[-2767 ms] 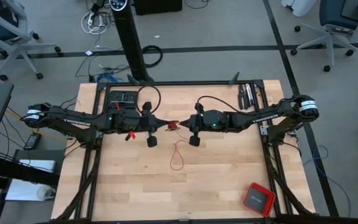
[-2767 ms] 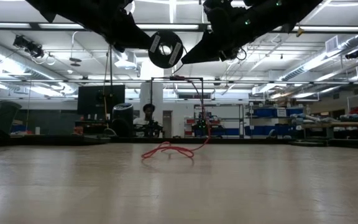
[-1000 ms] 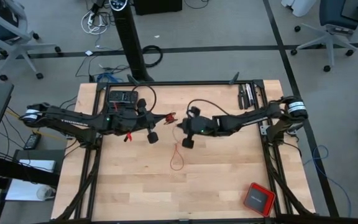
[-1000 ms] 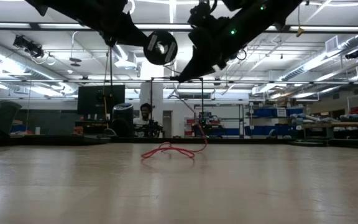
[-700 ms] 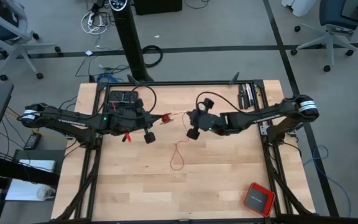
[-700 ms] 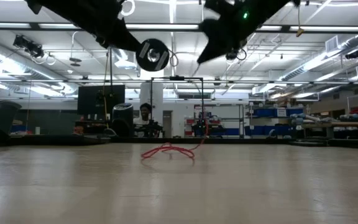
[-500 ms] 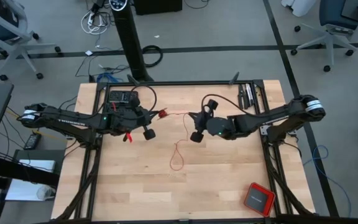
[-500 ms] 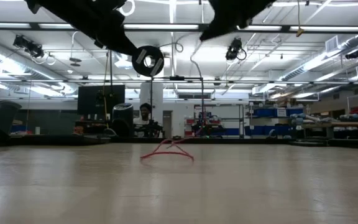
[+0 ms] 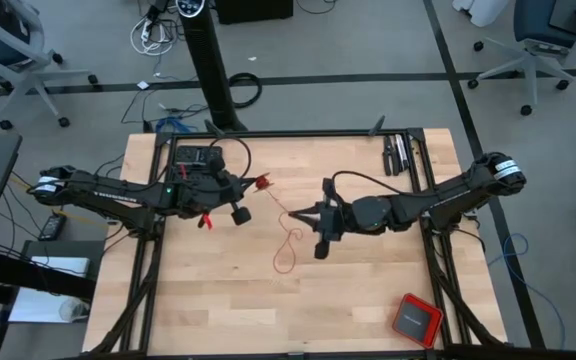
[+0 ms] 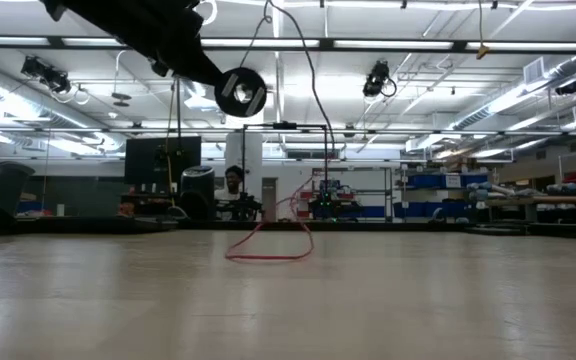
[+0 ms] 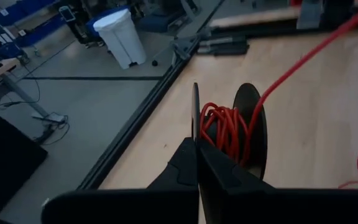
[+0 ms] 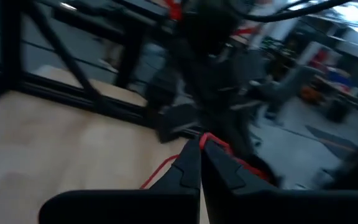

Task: Coil cords
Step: Uncoil the red wire from the spool

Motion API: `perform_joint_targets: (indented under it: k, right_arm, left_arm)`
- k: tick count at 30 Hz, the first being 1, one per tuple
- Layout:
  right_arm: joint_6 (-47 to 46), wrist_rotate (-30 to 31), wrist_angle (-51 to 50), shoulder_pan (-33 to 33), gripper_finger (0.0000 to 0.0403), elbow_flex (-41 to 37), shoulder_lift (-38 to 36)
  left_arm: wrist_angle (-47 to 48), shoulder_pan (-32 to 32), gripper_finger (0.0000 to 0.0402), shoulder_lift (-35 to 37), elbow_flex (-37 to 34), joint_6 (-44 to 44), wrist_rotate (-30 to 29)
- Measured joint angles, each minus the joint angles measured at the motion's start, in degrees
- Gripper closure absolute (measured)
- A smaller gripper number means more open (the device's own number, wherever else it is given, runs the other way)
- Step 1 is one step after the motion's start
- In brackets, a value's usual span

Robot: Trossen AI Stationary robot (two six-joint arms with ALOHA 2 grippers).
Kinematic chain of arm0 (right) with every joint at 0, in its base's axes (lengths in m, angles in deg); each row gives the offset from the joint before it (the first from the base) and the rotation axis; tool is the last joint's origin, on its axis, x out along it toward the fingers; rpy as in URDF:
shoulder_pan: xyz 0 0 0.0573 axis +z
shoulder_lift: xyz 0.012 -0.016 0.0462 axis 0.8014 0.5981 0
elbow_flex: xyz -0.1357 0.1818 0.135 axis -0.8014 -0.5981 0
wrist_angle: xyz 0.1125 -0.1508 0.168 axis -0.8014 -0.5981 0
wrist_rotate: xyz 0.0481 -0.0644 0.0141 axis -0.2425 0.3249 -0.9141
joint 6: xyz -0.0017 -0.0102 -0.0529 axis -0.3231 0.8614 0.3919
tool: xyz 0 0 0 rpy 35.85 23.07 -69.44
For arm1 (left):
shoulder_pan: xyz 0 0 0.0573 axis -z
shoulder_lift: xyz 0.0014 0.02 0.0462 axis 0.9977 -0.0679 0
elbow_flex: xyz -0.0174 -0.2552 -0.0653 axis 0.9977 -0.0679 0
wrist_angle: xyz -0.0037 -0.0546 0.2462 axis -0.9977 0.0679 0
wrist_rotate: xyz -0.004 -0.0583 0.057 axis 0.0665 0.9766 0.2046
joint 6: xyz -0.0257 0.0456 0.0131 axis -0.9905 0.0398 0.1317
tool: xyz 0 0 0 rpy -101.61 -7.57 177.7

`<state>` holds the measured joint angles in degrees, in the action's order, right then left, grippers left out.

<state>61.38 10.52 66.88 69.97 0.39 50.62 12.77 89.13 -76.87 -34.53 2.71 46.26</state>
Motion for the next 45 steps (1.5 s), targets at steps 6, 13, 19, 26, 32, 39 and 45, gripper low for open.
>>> perform_joint_targets:
  k: [6, 13, 19, 26, 32, 39, 45]
  right_arm:
    - [-2.95, -10.59, -0.15, -1.47, 0.0403, 0.00, 0.02]
    - [-4.19, -16.53, 1.86, -2.88, 0.0403, 0.11, 3.36]
    - [-6.46, -21.12, 6.82, -5.16, 0.0403, 0.00, 11.86]
    - [-10.84, -21.10, 4.86, -9.41, 0.0403, -0.02, 18.02]
    - [-15.70, -13.31, -9.28, -12.89, 0.0403, -0.02, 15.63]
    - [-19.06, -7.04, -19.93, -14.62, 0.0403, -0.02, 11.41]
    - [-19.51, -4.65, -23.05, -14.62, 0.0403, -0.02, 8.61]
  left_arm:
    - [-6.09, 0.00, 0.0402, 0.00, 0.02, -2.85, -1.09]
    - [-9.54, 0.08, 0.0402, -0.01, 0.04, -3.71, -1.56]
    - [-11.27, 0.50, 0.0401, -0.02, 0.04, -4.95, -1.81]
    - [-12.49, 1.83, 0.0401, -0.02, 0.07, -4.56, -1.81]
    - [-13.11, 2.76, 0.0401, -0.02, 0.07, -3.13, -1.81]
    - [-12.97, 3.46, 0.0401, 0.38, 0.07, -2.02, -1.26]
    - [-13.01, 5.00, 0.0401, 2.64, 0.07, -0.47, -0.35]
